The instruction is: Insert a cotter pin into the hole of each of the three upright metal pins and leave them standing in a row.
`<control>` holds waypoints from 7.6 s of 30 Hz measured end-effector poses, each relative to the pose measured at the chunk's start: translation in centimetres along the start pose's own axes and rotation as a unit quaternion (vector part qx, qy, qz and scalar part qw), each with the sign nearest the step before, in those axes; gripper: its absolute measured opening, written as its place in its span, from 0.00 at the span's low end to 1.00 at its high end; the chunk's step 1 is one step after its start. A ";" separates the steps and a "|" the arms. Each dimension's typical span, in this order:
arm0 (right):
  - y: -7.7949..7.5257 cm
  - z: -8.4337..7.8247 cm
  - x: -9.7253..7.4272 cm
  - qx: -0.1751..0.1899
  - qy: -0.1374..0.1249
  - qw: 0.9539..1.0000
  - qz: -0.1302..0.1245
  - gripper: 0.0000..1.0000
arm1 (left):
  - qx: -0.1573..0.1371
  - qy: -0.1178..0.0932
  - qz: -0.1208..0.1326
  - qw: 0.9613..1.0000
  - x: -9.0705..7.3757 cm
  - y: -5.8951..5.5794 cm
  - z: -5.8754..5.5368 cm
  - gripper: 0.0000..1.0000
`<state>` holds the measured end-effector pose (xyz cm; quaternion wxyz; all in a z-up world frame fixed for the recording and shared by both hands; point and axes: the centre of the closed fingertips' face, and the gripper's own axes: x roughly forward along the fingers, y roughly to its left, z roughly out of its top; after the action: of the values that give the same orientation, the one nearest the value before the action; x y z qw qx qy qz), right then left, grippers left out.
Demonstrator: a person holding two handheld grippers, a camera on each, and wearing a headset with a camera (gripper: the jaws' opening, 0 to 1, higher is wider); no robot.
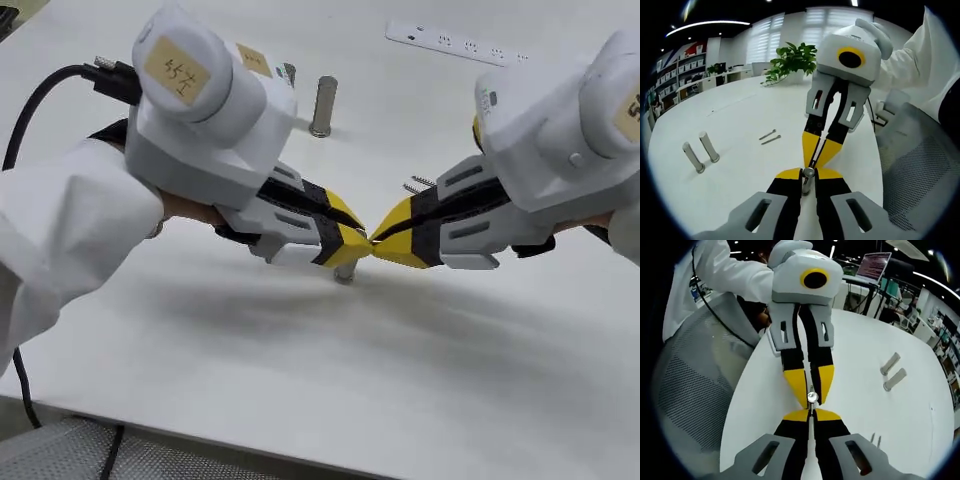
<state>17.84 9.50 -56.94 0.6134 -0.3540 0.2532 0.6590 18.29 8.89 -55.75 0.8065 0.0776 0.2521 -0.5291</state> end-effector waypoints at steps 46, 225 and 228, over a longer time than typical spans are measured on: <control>0.2 -0.5 -0.8 0.023 -0.012 1.000 0.011 0.07 | 0.037 0.025 -0.002 0.999 0.2 -0.2 -1.6 0.21; 0.2 -5.6 -9.6 0.351 -0.155 0.892 -0.238 0.98 | -0.058 -0.057 0.256 0.963 -7.5 15.6 3.6 0.70; 0.1 -5.9 -9.7 0.354 -0.152 0.891 -0.240 0.98 | -0.059 -0.053 0.258 0.963 -7.1 16.1 3.2 0.66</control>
<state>18.59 -1.17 -53.07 0.8684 -0.0591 0.2809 0.4043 31.46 20.27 -51.82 0.9311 0.0643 0.2114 -0.2904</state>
